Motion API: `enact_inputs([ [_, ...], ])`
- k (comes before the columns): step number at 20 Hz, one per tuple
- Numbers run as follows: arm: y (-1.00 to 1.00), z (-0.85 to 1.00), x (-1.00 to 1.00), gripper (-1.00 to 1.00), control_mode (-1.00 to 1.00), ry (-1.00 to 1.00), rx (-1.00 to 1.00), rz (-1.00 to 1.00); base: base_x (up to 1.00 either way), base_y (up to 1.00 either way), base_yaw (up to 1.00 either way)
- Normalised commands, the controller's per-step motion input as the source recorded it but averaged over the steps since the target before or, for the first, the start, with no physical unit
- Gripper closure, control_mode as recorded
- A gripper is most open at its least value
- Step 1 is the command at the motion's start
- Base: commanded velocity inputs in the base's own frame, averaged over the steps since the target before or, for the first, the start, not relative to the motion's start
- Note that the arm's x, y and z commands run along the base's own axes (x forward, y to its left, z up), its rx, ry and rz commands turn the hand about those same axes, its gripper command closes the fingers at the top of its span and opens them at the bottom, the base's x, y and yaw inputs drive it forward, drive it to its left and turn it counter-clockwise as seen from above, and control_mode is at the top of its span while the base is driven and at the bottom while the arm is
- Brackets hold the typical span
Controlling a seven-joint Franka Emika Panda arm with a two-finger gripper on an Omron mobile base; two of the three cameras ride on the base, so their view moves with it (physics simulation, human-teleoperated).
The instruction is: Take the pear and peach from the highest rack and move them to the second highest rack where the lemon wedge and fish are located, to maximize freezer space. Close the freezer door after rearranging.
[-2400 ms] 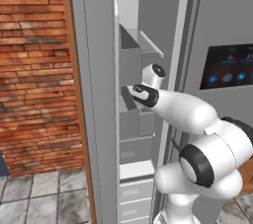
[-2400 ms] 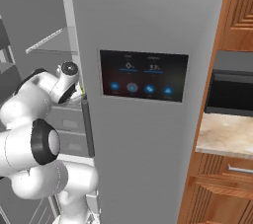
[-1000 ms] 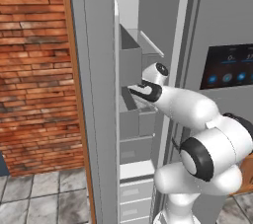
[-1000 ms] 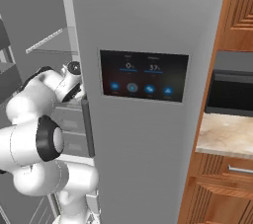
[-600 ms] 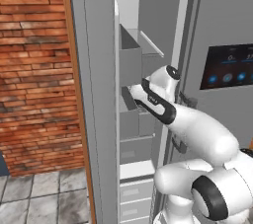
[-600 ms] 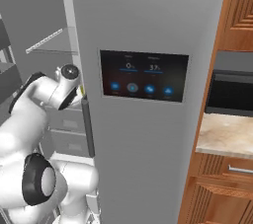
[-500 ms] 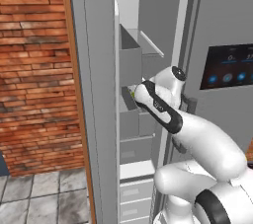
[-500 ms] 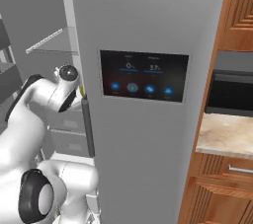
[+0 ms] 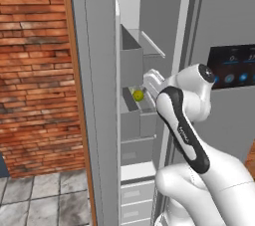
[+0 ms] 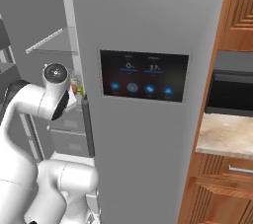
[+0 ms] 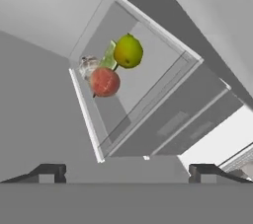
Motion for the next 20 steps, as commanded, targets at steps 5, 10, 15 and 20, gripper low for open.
enact_inputs([
  [5,-0.07,0.58,-0.39,-1.00,-1.00,0.11,-0.28,0.01,0.00,0.00,0.00],
  [10,-0.39,0.13,-0.33,-1.00,-1.00,0.14,-0.32,0.08,0.00,0.00,0.00],
  [15,-0.50,0.00,-0.57,-1.00,-1.00,0.10,-0.23,0.15,0.00,0.00,0.00],
  [20,-0.36,0.00,-0.65,-1.00,-1.00,0.03,-0.11,0.20,0.00,0.00,0.00],
])
